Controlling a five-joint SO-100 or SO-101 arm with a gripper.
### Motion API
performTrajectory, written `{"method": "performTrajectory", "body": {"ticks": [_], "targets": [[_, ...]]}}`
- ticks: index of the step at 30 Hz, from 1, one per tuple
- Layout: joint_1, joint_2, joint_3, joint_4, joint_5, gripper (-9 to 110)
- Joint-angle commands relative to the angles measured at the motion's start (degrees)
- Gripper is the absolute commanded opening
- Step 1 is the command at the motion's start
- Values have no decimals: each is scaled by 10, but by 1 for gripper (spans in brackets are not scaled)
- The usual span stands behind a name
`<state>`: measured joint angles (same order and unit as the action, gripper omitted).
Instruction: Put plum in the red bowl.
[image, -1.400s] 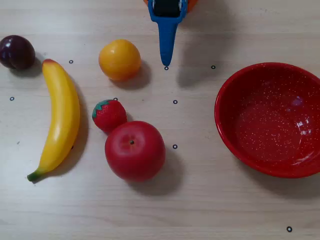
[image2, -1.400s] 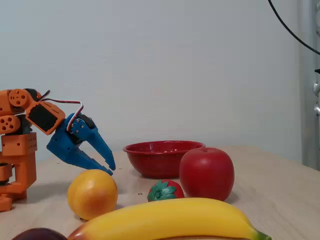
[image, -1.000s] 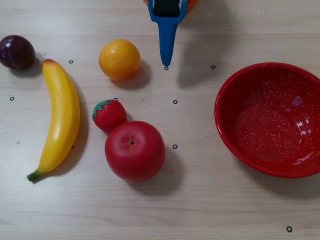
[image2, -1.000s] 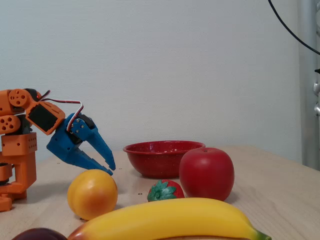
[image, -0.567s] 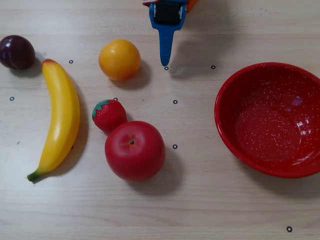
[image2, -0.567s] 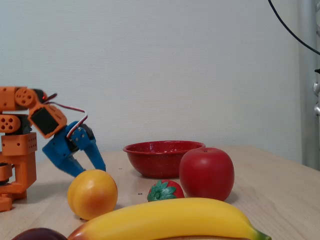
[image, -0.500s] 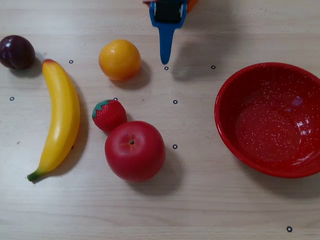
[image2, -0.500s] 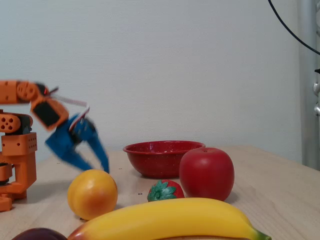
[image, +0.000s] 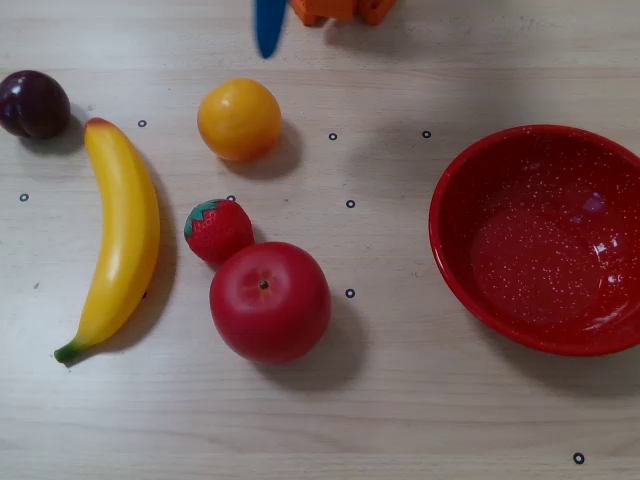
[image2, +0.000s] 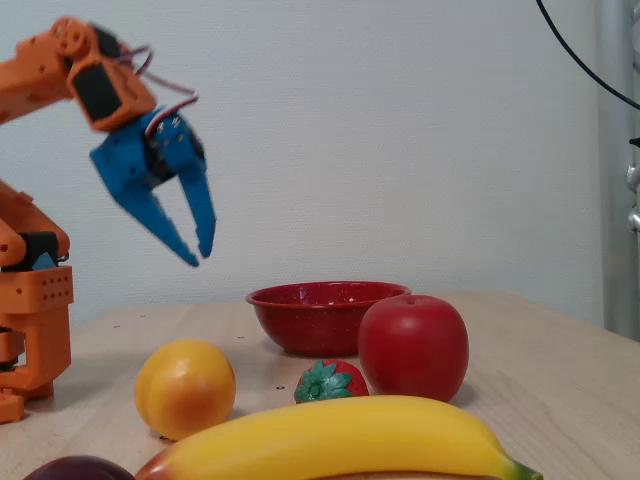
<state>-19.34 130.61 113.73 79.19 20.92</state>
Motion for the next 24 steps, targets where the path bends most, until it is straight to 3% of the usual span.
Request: {"method": "performTrajectory", "body": {"ticks": [1,13,18,24], "targets": [[-53,-44,-100,13,52,0],[-272,-418,-454,158,224,1],[-345,-549,-604,188,306,7],[-409,-641,-720,214,410,24]]}}
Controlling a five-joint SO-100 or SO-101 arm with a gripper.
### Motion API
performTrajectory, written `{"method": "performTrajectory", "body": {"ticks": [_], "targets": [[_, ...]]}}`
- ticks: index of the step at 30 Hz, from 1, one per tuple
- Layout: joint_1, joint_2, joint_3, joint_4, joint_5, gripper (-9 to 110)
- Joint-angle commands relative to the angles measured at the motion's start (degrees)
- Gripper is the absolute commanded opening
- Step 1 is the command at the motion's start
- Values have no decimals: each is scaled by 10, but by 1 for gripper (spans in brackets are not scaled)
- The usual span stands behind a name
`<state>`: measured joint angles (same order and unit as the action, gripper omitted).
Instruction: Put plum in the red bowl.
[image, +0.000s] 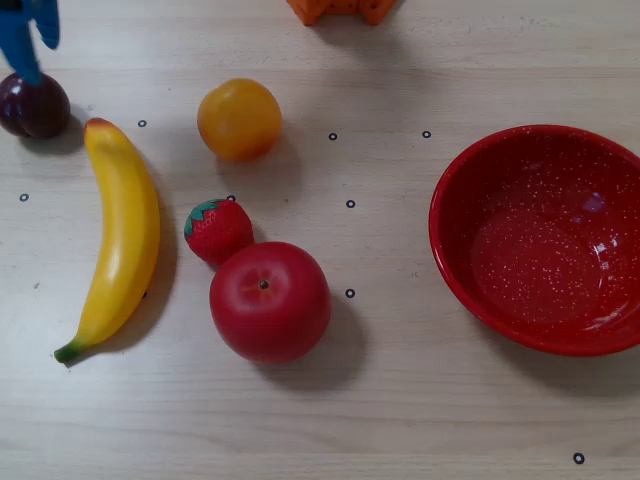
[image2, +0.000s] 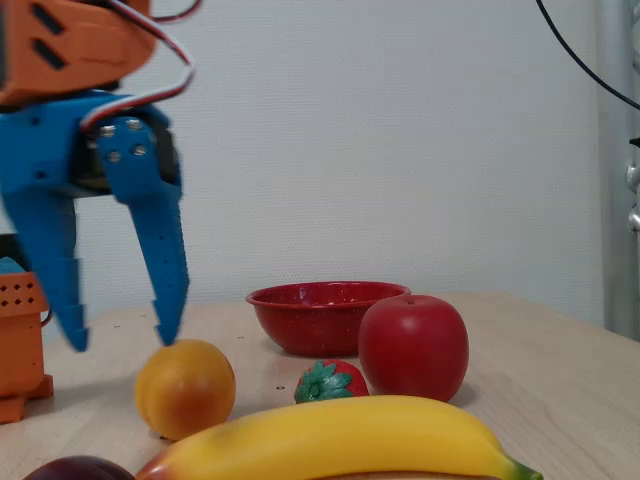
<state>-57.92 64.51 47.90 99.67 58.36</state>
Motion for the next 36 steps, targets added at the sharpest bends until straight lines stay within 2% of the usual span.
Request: {"method": "performTrajectory", "body": {"ticks": [1,7,15,36], "targets": [[-32,8,-75,10,49,28],[-79,-47,-114,-7,116,49],[-115,-116,-154,-7,170,60],[-105,-218,-201,-65,204,63]]}}
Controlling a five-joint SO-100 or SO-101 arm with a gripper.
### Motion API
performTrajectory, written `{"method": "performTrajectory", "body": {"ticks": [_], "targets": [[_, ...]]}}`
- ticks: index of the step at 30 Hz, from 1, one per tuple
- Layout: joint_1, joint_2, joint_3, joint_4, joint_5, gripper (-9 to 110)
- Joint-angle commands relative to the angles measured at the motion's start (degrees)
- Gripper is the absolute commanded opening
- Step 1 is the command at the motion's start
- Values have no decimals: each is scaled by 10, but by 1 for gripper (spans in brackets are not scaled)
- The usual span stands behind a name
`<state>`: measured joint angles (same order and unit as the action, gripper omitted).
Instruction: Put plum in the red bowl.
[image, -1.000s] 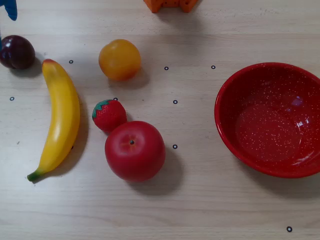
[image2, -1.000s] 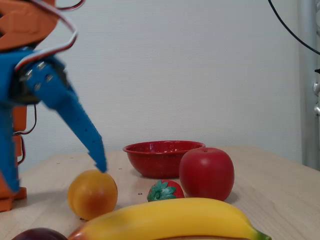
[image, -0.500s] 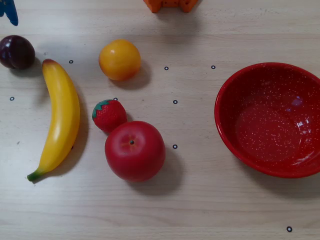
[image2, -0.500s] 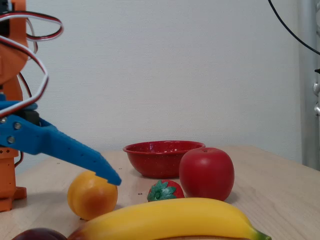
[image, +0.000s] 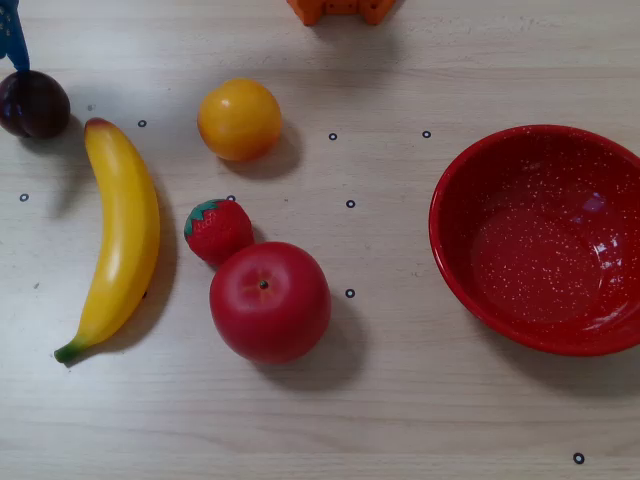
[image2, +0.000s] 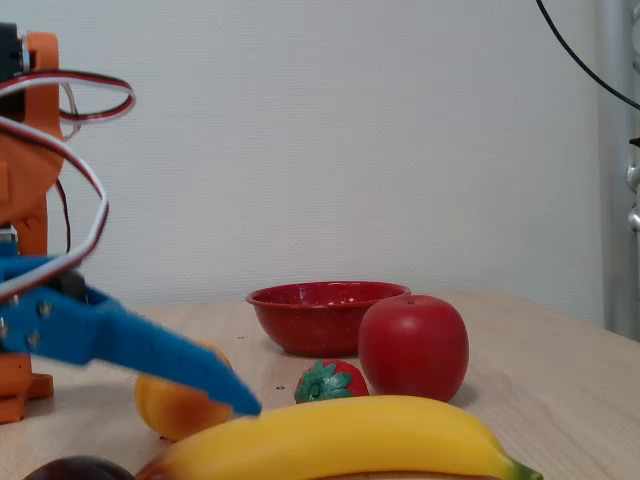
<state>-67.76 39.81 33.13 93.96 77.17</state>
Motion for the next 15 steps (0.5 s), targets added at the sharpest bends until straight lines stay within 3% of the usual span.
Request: {"method": "performTrajectory", "body": {"ticks": [1,15], "targets": [[-5,27,-54,-7,16,63],[11,12,-58,25,-18,63]]}}
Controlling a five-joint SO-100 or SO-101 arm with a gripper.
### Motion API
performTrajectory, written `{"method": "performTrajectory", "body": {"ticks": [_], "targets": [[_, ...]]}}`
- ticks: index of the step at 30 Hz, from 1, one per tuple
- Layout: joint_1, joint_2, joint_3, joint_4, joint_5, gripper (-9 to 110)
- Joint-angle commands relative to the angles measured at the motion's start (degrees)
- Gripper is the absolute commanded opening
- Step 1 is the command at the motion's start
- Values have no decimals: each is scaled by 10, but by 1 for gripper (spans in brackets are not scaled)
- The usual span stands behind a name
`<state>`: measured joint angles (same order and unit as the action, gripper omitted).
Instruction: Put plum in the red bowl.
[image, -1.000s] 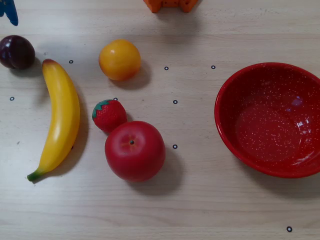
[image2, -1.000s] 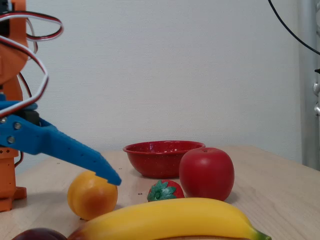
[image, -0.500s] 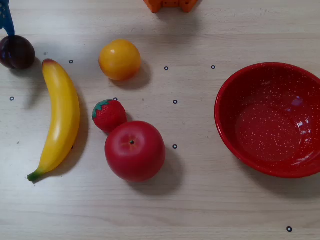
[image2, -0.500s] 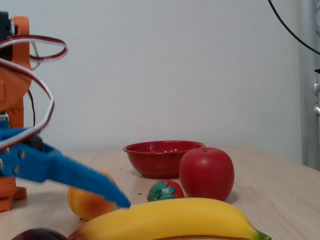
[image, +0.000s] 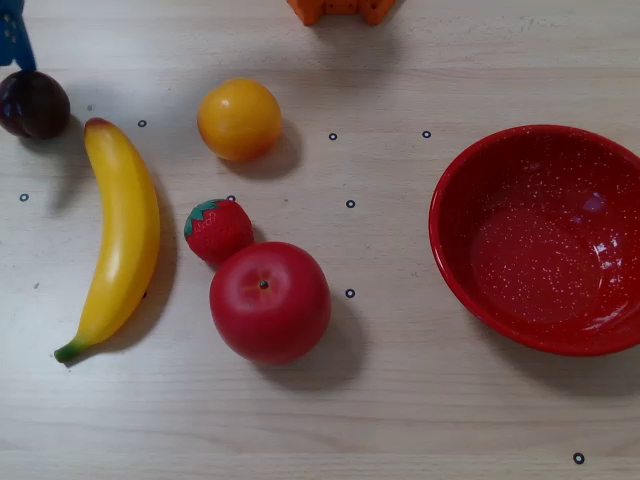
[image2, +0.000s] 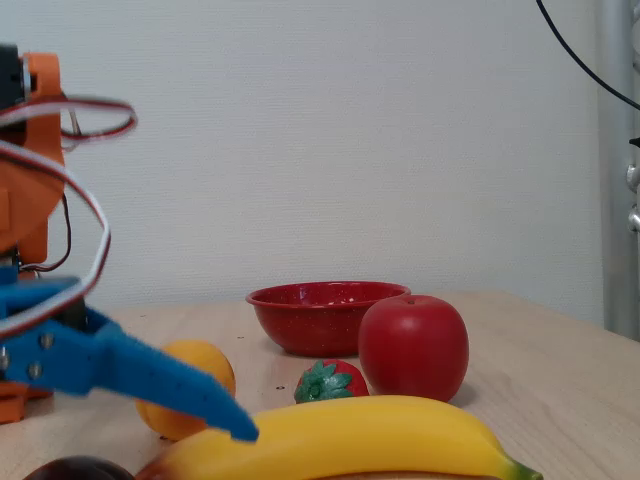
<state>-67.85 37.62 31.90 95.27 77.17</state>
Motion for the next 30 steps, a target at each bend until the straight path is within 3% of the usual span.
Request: {"method": "performTrajectory", "body": {"ticks": [1,30], "targets": [[15,34,-46,15,-21,63],[56,-8,-45,-52,-66,62]]}}
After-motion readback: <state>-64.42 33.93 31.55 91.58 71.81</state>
